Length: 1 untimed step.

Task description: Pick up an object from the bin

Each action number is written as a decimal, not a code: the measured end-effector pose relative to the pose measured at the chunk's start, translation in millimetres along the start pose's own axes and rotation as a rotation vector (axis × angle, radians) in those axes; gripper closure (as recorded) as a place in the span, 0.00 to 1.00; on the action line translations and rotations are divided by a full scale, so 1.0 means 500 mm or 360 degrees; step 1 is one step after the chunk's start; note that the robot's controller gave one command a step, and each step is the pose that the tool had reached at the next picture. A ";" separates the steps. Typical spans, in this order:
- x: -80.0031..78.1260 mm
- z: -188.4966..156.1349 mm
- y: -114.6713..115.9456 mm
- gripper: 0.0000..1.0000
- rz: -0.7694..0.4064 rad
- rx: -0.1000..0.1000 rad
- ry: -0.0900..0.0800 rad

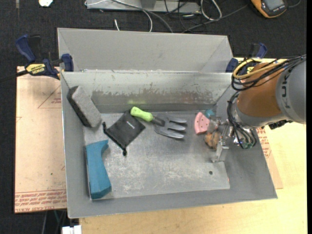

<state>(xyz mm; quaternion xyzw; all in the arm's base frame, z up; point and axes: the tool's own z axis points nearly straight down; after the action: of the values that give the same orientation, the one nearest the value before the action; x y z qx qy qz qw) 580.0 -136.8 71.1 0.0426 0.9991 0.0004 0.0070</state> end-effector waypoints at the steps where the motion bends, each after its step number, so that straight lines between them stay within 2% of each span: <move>1: -0.007 0.006 0.007 0.00 0.0043 -0.0001 0.0003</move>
Offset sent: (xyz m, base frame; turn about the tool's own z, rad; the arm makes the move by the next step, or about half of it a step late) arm 0.0008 0.0008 -0.0012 0.0041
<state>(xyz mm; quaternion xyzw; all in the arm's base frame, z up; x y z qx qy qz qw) 583.7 -133.6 68.4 0.0561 0.9984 0.0010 0.0061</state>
